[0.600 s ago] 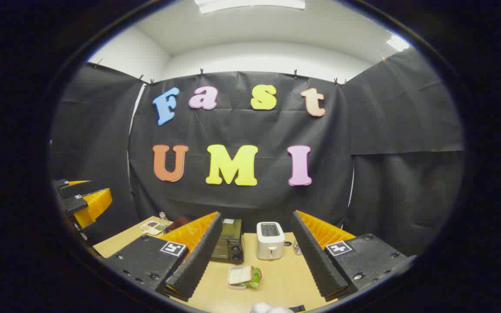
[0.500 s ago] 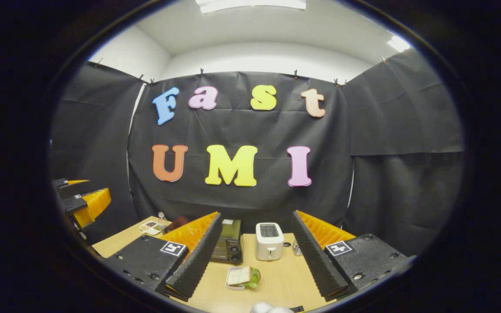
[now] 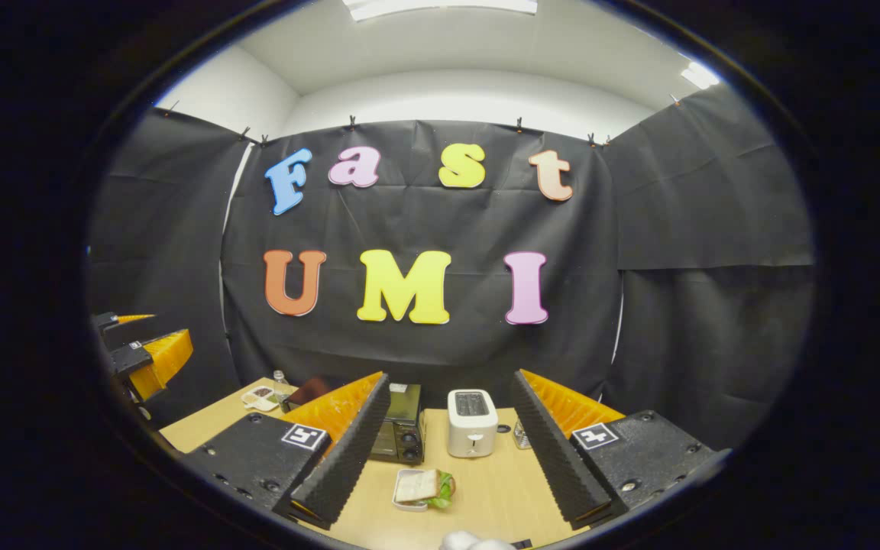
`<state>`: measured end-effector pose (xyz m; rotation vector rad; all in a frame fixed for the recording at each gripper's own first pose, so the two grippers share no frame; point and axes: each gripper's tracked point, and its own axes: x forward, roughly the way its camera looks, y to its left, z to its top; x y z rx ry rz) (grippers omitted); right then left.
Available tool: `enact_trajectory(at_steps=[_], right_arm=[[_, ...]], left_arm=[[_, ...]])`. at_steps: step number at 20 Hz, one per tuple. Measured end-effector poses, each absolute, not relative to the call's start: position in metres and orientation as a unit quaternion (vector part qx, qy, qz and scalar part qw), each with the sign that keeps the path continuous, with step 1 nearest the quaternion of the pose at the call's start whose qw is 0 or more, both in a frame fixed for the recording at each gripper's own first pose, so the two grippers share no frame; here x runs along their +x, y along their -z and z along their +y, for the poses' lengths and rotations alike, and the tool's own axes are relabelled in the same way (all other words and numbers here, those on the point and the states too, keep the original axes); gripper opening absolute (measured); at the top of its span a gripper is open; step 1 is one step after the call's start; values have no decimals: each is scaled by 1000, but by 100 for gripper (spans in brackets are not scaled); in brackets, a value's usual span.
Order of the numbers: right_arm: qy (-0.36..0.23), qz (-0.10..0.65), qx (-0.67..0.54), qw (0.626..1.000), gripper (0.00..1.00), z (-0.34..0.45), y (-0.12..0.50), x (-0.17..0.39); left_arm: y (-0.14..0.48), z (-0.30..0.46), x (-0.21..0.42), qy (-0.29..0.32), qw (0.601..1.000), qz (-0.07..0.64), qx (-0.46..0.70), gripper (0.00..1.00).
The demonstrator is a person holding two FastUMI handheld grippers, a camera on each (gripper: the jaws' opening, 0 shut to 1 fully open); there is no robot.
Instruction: Open the electric oven with the left hand, put the food in, and close the electric oven.
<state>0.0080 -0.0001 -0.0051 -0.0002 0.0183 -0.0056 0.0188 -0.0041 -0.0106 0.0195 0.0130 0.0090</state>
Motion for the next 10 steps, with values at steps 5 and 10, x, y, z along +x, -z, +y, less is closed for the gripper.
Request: enact_trajectory(at_steps=[5, 10], right_arm=[[7, 14, -2, 1000, 94, -2, 8, 11], [17, 12, -13, 1000, 100, -25, 4, 45]], left_arm=[[29, -17, 38, 3, 1000, 14, 14, 95], [63, -51, 79, 27, 999, 25, 2, 95]])
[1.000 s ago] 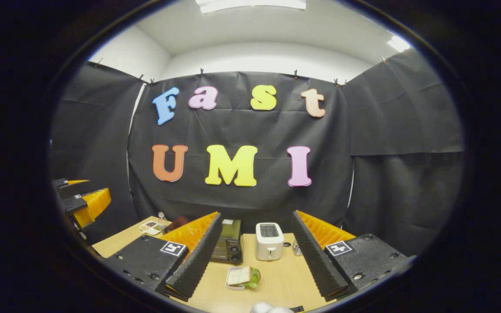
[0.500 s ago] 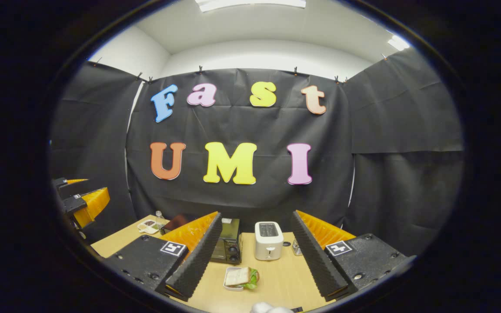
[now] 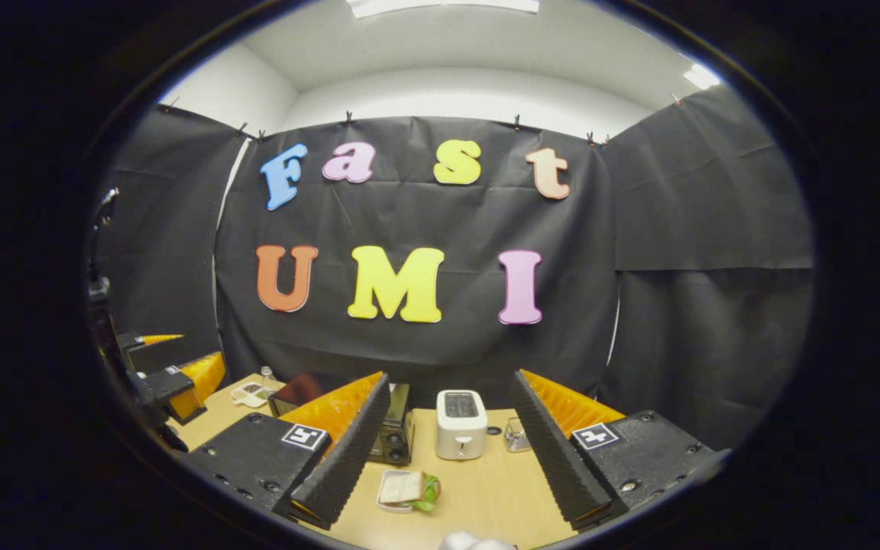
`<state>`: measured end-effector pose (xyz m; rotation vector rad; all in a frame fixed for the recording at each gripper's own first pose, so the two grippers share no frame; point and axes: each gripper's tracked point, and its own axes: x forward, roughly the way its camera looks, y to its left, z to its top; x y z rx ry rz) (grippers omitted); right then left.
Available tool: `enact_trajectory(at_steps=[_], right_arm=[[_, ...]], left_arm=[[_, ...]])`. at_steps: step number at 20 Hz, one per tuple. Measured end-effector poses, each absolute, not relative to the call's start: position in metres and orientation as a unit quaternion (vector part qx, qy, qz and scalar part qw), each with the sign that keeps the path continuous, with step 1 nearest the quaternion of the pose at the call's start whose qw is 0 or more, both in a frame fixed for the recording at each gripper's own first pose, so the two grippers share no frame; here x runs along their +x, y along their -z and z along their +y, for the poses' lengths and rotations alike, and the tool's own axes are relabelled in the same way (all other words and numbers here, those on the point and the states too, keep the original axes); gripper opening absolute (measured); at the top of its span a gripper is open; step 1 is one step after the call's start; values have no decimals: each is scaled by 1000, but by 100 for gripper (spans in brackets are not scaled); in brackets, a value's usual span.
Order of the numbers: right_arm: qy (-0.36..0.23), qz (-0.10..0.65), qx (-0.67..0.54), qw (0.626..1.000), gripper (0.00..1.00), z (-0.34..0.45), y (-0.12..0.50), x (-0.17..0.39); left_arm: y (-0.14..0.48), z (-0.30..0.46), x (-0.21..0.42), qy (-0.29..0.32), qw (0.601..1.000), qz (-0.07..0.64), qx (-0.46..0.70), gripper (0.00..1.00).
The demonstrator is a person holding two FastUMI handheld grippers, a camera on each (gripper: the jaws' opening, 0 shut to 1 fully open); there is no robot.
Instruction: Open the electric oven with the left hand, put the food in, and close the electric oven.
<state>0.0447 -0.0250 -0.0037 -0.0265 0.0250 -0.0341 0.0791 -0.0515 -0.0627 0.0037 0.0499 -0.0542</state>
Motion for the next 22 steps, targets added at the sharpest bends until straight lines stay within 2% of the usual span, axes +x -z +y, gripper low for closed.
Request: enact_trajectory(at_steps=[3, 4, 6, 7, 8, 9, 10, 11, 12, 14, 15, 16, 18, 19, 20, 21, 22], right_arm=[[31, 17, -24, 999, 100, -46, 6, 48], [38, 20, -28, 999, 94, -55, 8, 49], [51, 26, -38, 998, 94, -71, 12, 52], [58, 32, -42, 997, 100, -79, 16, 54], [63, 38, -43, 996, 100, -85, 21, 56], [68, 45, -44, 996, 94, -90, 24, 57], [73, 53, -46, 995, 100, -95, 28, 58], [76, 58, -48, 994, 94, -99, 32, 59], [79, 62, -49, 994, 100, -102, 33, 60], [84, 70, -52, 993, 100, -107, 40, 63], [85, 74, -53, 992, 94, -109, 42, 64], [87, 77, -53, 992, 100, -109, 44, 64], [85, 85, -53, 991, 100, -108, 50, 64], [86, 88, -53, 991, 100, -108, 52, 64], [86, 90, -53, 991, 96, -108, 52, 65], [84, 90, -53, 991, 100, -108, 54, 64], [84, 89, -54, 991, 95, -108, 54, 63]], left_arm=[[94, -74, 113, 36, 998, 43, -1, 95], [108, -80, 124, 38, 998, 53, 0, 95], [134, -86, 149, 36, 997, 71, 7, 95], [146, -90, 161, 39, 996, 82, 8, 95], [158, -94, 172, 39, 995, 88, 10, 95], [175, -97, 183, 37, 994, 100, 11, 95], [188, -97, 194, 36, 993, 114, 12, 95], [199, -96, 204, 29, 992, 122, 10, 95], [213, -95, 213, 25, 990, 135, 5, 95], [234, -98, 229, 21, 988, 155, 3, 95], [241, -97, 235, 18, 987, 160, 6, 95], [246, -95, 243, 15, 987, 161, 12, 95], [263, -99, 247, 19, 983, 184, 4, 96], [276, -100, 247, 21, 979, 204, 2, 88], [284, -101, 239, 24, 973, 228, -9, 95], [274, -101, 244, 25, 980, 199, -10, 100], [282, -100, 240, 25, 976, 218, -11, 89]])
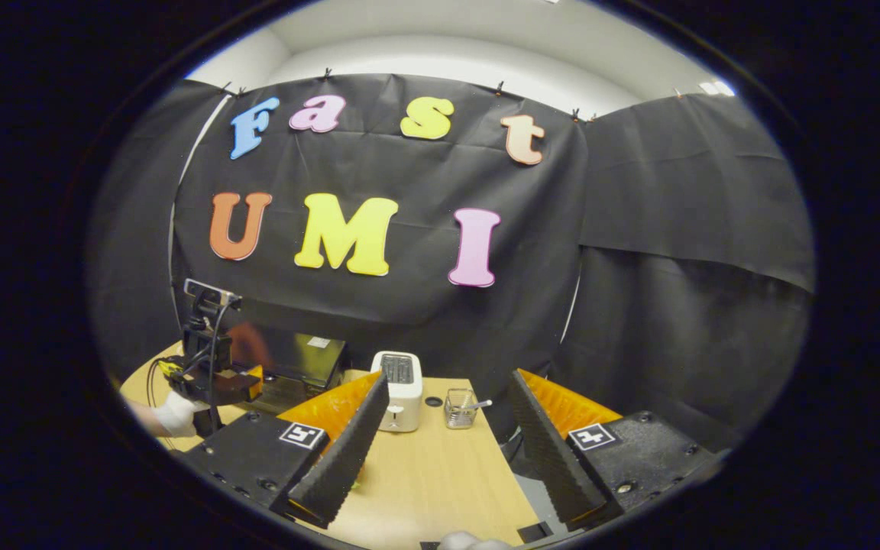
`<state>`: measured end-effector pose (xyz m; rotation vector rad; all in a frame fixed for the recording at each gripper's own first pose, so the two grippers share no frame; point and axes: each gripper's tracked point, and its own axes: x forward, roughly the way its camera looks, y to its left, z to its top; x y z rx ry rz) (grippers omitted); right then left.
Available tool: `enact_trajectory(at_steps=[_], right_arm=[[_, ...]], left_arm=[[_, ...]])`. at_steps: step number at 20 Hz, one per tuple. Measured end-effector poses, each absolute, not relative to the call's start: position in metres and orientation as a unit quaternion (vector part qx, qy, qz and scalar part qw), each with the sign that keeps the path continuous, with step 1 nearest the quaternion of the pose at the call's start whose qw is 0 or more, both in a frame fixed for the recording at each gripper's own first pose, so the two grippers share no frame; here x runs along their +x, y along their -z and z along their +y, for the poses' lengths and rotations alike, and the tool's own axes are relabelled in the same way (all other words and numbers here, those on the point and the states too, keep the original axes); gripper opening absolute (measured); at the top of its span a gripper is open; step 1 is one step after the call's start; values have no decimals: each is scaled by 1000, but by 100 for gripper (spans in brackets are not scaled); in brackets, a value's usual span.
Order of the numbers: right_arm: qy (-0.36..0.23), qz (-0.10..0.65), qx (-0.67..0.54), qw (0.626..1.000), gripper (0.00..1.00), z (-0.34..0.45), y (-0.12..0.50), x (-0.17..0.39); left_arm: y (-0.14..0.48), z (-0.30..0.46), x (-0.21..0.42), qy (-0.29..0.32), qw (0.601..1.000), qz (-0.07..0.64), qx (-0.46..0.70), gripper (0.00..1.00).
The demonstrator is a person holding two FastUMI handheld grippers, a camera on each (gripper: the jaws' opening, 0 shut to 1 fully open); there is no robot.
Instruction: Open the electric oven with the left hand, put the food in, and close the electric oven.
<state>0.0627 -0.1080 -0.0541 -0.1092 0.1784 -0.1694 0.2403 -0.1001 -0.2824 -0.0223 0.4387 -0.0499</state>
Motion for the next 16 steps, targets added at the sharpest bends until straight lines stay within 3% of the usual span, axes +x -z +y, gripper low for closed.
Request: enact_trajectory(at_steps=[2, 7, 8, 9, 11, 16], right_arm=[[85, 88, -54, 991, 100, -109, 54, 63], [79, 87, -48, 992, 100, -105, 57, 60], [78, 86, -48, 992, 95, -105, 56, 60], [76, 87, -48, 992, 100, -104, 57, 59], [77, 90, -46, 992, 95, -106, 60, 59], [73, 95, -39, 992, 100, -108, 65, 56]], left_arm=[[280, -101, 241, 30, 978, 208, -5, 99], [280, -99, 241, 26, 976, 216, -7, 99], [278, -99, 243, 27, 977, 213, -5, 99], [277, -101, 248, 28, 977, 213, -4, 99], [279, -101, 251, 25, 976, 219, -1, 99], [281, -99, 239, 25, 972, 232, 1, 99]])
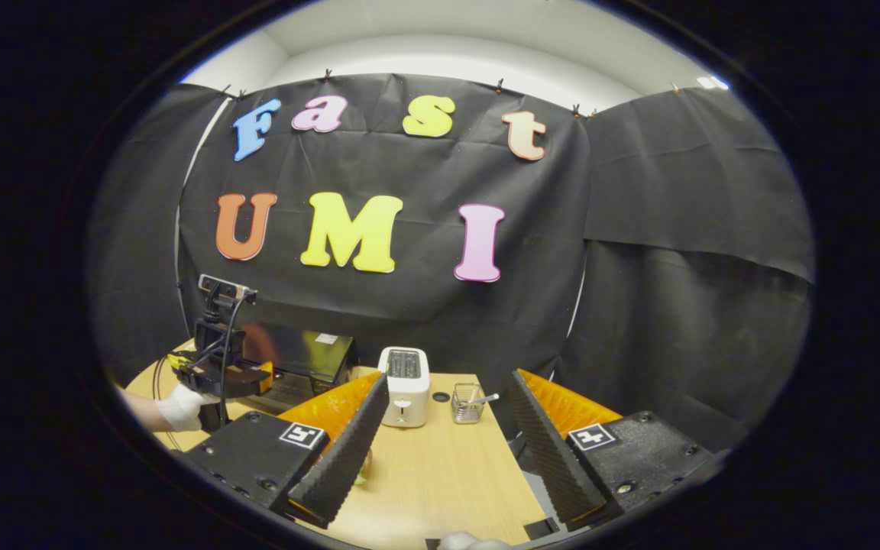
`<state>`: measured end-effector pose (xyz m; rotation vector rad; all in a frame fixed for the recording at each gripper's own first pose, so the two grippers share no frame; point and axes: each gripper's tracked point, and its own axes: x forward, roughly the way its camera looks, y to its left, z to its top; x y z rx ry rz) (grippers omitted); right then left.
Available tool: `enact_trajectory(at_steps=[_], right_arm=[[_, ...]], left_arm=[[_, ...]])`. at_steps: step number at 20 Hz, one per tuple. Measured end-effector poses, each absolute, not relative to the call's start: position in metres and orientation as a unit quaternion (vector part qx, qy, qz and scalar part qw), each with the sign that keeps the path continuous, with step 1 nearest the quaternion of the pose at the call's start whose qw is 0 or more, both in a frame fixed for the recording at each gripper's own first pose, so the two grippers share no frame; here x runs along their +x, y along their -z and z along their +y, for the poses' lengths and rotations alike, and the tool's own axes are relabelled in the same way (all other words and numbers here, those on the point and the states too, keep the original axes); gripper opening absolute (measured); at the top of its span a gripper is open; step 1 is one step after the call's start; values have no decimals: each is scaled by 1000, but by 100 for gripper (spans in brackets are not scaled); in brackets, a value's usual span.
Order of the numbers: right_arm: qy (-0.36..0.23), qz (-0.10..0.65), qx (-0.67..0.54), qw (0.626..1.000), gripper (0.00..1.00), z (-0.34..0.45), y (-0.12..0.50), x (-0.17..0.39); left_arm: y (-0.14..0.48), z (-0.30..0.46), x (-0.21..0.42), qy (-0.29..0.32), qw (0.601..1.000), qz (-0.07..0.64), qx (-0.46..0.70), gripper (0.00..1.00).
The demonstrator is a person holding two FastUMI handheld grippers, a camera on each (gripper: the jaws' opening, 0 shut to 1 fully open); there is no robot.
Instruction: Open the electric oven with the left hand, put the food in, and close the electric oven.
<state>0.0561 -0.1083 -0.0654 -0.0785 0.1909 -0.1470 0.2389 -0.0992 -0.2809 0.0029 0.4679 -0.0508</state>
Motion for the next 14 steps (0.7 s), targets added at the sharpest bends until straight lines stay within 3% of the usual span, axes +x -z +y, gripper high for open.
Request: enact_trajectory(at_steps=[1, 9, 12, 14], right_arm=[[75, 96, -38, 992, 96, -110, 67, 56], [60, 108, -28, 992, 100, -102, 87, 54], [52, 109, -31, 992, 95, -97, 92, 52], [50, 111, -31, 992, 100, -97, 95, 50]], left_arm=[[280, -100, 235, 25, 972, 232, 1, 99], [300, -99, 182, 34, 966, 257, 0, 99], [308, -99, 157, 43, 964, 261, 4, 98], [319, -100, 142, 46, 961, 274, 5, 98]])
